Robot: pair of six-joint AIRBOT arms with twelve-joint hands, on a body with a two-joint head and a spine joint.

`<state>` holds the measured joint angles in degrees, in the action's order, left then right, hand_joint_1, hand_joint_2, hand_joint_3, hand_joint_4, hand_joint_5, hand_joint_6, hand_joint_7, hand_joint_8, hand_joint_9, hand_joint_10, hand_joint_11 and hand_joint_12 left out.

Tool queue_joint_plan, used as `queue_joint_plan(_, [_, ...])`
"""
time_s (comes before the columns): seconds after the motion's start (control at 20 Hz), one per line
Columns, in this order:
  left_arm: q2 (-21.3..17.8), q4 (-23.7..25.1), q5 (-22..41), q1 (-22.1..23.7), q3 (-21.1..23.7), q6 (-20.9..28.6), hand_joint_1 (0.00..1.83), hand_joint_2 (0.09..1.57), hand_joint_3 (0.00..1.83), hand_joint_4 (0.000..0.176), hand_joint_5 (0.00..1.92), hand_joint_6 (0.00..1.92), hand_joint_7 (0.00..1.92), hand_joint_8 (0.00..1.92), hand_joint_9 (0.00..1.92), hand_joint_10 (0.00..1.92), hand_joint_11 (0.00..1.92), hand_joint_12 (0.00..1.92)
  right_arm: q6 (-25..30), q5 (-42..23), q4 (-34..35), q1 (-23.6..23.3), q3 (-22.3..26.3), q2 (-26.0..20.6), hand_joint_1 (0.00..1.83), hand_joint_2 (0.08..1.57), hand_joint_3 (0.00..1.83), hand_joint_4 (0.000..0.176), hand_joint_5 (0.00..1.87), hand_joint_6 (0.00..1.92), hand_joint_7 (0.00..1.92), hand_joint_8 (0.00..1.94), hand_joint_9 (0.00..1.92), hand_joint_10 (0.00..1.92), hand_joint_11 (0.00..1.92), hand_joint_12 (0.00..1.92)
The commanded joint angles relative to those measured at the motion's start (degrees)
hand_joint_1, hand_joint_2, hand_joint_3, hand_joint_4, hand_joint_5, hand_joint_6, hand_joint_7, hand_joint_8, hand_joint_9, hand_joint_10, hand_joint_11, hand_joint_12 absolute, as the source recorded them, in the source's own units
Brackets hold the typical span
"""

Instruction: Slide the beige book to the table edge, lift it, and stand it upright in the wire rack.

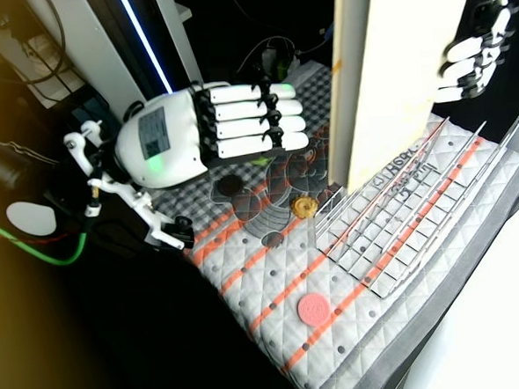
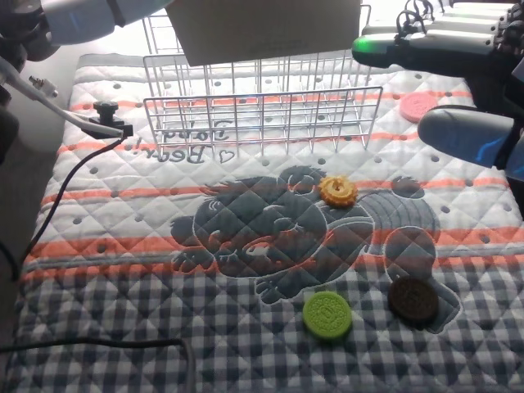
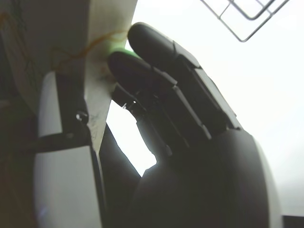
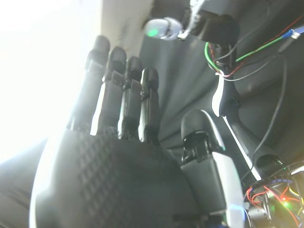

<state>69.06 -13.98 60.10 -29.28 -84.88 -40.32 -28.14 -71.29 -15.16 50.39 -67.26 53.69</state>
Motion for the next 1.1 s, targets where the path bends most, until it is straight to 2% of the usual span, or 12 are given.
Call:
queue_joint_plan(0.0, [-0.4, -0.8, 6.1, 0.1, -0.3, 0.8, 1.40, 1.03, 0.00, 0.000, 1.06, 0.73, 1.22, 0.60, 1.10, 0.99, 0.95, 1.05, 0.2, -6.6, 2.5, -0.4, 0.1, 0.1, 0.00, 1.44, 0.00, 0.000, 0.44, 0.00, 0.46, 0.01, 0.45, 0.01, 0.47, 0.04])
queue_joint_plan(0.2, [-0.3, -2.3, 6.0, -1.3, -0.4, 0.8, 1.40, 1.03, 0.00, 0.000, 1.08, 0.69, 1.20, 0.61, 1.13, 0.98, 1.05, 1.08, 0.2, -6.6, 2.6, -0.2, 0.1, 0.1, 0.00, 1.46, 0.00, 0.000, 0.44, 0.00, 0.47, 0.01, 0.48, 0.01, 0.51, 0.05])
queue_joint_plan(0.25, [-0.3, -2.8, 6.1, -1.7, -0.4, 0.8, 1.31, 1.02, 0.00, 0.000, 1.14, 0.63, 1.28, 0.59, 1.23, 0.79, 1.03, 1.16, 0.2, -6.6, 2.6, -0.2, 0.1, 0.1, 0.00, 1.47, 0.00, 0.000, 0.44, 0.00, 0.47, 0.01, 0.48, 0.01, 0.50, 0.05])
queue_joint_plan(0.3, [-0.3, -3.3, 6.2, -2.1, -0.4, 0.8, 1.39, 1.02, 0.00, 0.000, 1.10, 0.63, 1.25, 0.53, 1.14, 0.97, 1.01, 1.15, 0.2, -6.6, 2.6, -0.2, 0.1, 0.1, 0.00, 1.47, 0.00, 0.000, 0.44, 0.00, 0.47, 0.01, 0.48, 0.01, 0.50, 0.04])
queue_joint_plan(0.4, [-0.3, -4.1, 6.3, -2.6, -0.6, 0.7, 1.40, 1.02, 0.00, 0.000, 1.10, 0.63, 1.24, 0.53, 1.12, 1.00, 1.00, 1.15, 0.2, -6.6, 2.6, -0.1, 0.0, 0.1, 0.00, 1.47, 0.00, 0.000, 0.44, 0.00, 0.47, 0.00, 0.46, 0.00, 0.48, 0.03])
queue_joint_plan(0.5, [-0.2, -4.8, 6.2, -3.1, -0.8, 0.6, 1.40, 1.03, 0.00, 0.000, 1.13, 0.58, 1.20, 0.58, 1.07, 1.11, 0.96, 1.27, 0.2, -6.6, 2.6, -0.1, 0.0, 0.1, 0.00, 1.46, 0.00, 0.000, 0.43, 0.00, 0.45, 0.00, 0.45, 0.00, 0.48, 0.03])
queue_joint_plan(0.75, [0.3, -5.2, 4.5, -3.4, -1.9, 0.3, 1.40, 1.04, 0.00, 0.000, 1.05, 0.77, 1.20, 0.58, 1.10, 0.98, 0.97, 1.09, 0.2, -6.6, 2.6, -0.1, -0.2, 0.4, 0.00, 1.47, 0.00, 0.000, 0.42, 0.00, 0.43, 0.00, 0.44, 0.00, 0.47, 0.02])
queue_joint_plan(0.8, [0.5, -5.3, 4.3, -3.4, -2.1, 0.2, 1.40, 1.03, 0.00, 0.000, 1.06, 0.76, 1.19, 0.59, 1.10, 0.97, 0.98, 1.09, 0.2, -6.6, 2.6, -0.1, -0.3, 0.4, 0.00, 1.47, 0.00, 0.000, 0.42, 0.00, 0.44, 0.00, 0.44, 0.00, 0.47, 0.02])
queue_joint_plan(0.85, [0.7, -5.5, 4.2, -3.6, -2.3, 0.2, 1.40, 1.04, 0.00, 0.000, 1.10, 0.66, 1.20, 0.57, 1.06, 1.09, 0.89, 1.24, 0.2, -6.6, 2.6, -0.1, -0.3, 0.5, 0.00, 1.45, 0.00, 0.000, 0.43, 0.00, 0.45, 0.01, 0.44, 0.00, 0.45, 0.01])
queue_joint_plan(0.95, [0.9, -5.9, 4.3, -3.9, -2.3, 0.2, 1.40, 1.04, 0.00, 0.000, 1.10, 0.62, 1.19, 0.59, 1.07, 1.10, 0.93, 1.24, 0.2, -6.6, 2.5, -0.1, -0.3, 0.6, 0.00, 1.45, 0.00, 0.000, 0.45, 0.01, 0.46, 0.01, 0.44, 0.00, 0.46, 0.01])
queue_joint_plan(1.0, [1.1, -6.5, 4.3, -4.6, -2.3, 0.3, 1.31, 1.03, 0.00, 0.000, 1.16, 0.57, 1.21, 0.72, 1.14, 0.94, 0.98, 1.30, 0.2, -6.6, 2.5, -0.1, -0.4, 0.6, 0.00, 1.48, 0.01, 0.000, 0.46, 0.01, 0.49, 0.02, 0.45, 0.01, 0.47, 0.01])
queue_joint_plan(1.05, [1.1, -6.6, 4.3, -4.7, -2.3, 0.3, 1.29, 1.03, 0.00, 0.000, 1.17, 0.56, 1.21, 0.75, 1.17, 0.87, 0.96, 1.33, 0.2, -6.6, 2.5, -0.1, -0.4, 0.6, 0.00, 1.49, 0.01, 0.000, 0.46, 0.01, 0.48, 0.01, 0.45, 0.00, 0.47, 0.01])
